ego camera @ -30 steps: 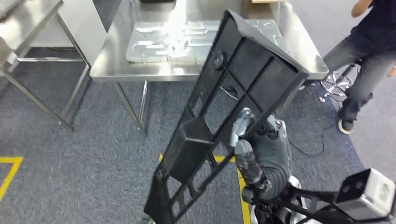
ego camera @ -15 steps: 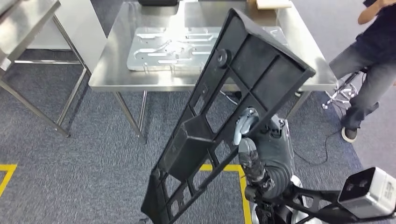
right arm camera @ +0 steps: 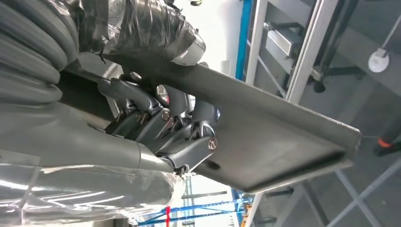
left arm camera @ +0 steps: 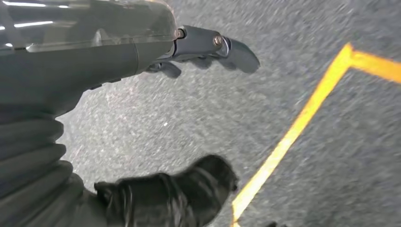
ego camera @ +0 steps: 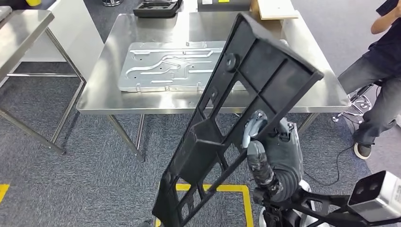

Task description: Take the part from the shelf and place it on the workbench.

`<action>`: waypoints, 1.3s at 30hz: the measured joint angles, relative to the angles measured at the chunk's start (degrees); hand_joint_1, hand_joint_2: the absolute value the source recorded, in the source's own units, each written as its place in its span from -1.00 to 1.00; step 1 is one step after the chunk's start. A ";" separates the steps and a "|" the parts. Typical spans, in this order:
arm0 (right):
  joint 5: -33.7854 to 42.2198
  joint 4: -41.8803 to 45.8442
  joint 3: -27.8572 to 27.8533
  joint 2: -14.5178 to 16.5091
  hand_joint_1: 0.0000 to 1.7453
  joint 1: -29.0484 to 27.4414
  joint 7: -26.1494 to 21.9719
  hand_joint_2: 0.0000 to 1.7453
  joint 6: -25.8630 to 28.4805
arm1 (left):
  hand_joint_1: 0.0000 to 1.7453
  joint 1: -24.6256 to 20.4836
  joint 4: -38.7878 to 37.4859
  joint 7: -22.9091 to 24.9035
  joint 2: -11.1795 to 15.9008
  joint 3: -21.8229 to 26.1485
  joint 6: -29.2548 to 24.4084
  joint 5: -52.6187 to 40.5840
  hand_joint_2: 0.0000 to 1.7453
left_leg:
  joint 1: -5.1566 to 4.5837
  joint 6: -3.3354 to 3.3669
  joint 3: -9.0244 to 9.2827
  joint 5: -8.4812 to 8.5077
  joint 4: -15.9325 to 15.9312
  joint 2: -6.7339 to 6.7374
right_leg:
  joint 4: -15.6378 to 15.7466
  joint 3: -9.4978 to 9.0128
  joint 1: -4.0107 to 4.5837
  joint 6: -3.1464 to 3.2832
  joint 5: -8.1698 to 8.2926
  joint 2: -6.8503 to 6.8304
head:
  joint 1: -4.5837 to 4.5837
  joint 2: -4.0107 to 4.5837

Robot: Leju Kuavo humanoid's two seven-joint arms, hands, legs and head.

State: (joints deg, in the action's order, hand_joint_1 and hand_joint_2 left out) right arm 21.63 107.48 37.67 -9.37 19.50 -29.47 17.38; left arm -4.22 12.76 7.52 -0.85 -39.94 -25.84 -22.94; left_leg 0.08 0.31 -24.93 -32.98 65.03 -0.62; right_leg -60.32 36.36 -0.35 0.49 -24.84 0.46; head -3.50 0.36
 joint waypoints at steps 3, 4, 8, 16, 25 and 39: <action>-0.01 0.08 -0.05 -0.01 0.98 -0.06 0.01 1.00 -0.12 | -1.00 -0.03 0.00 0.01 -0.09 -0.01 0.12 0.00 1.00 | 0.10 -0.72 -9.07 -2.68 9.55 0.28 | 0.61 -3.22 -0.18 0.45 -2.32 -0.02 | -0.11 0.01; 0.01 0.07 -0.05 -0.01 0.98 -0.09 0.03 1.00 -0.15 | -1.00 0.17 -0.01 0.03 -0.08 -0.01 0.14 0.02 1.00 | 0.12 -0.77 -11.58 -4.81 10.52 0.29 | 0.79 -4.48 -0.20 0.45 -3.17 0.10 | -0.10 0.02; 0.03 0.05 -0.05 -0.01 0.98 -0.09 0.03 1.00 -0.21 | -1.00 0.68 -0.08 0.09 0.04 -0.01 0.16 0.08 1.00 | -0.36 0.50 -15.49 -0.19 2.15 0.37 | 1.61 -9.51 -0.25 0.29 -6.75 0.34 | -0.03 0.01; 0.17 0.45 -0.39 -0.02 0.98 0.11 0.15 1.00 -0.56 | -1.00 0.63 -0.17 0.16 0.09 -0.03 0.23 0.13 1.00 | -0.68 2.49 -8.57 9.84 -9.08 -0.57 | -4.27 -11.51 -0.02 -2.05 -6.90 0.34 | 0.43 0.01; 0.38 0.16 -0.54 -0.04 0.98 -0.37 0.29 1.00 -0.66 | -1.00 0.82 -0.27 0.36 0.11 -0.02 0.28 0.68 1.00 | -0.70 1.82 -2.67 3.55 -8.48 -0.66 | -0.04 -1.04 0.03 -1.67 -1.84 0.01 | 0.78 0.01; -1.28 -0.09 -0.56 -0.08 0.98 0.43 1.49 1.00 -0.51 | -1.00 0.37 -0.40 0.50 0.57 -0.01 0.52 0.93 1.00 | -1.20 1.03 -16.65 7.35 -1.24 0.21 | 2.41 -7.87 0.29 0.93 -4.50 0.10 | -0.04 -0.01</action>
State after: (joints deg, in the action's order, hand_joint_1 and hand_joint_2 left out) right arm 20.34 107.39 37.11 -9.45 19.93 -27.98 16.86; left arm -3.85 12.36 8.02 -0.28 -39.95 -25.32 -22.01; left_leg -1.12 1.34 -41.57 -25.63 63.79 -0.41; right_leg -57.91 28.49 -0.06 1.41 -29.34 0.56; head -3.54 0.35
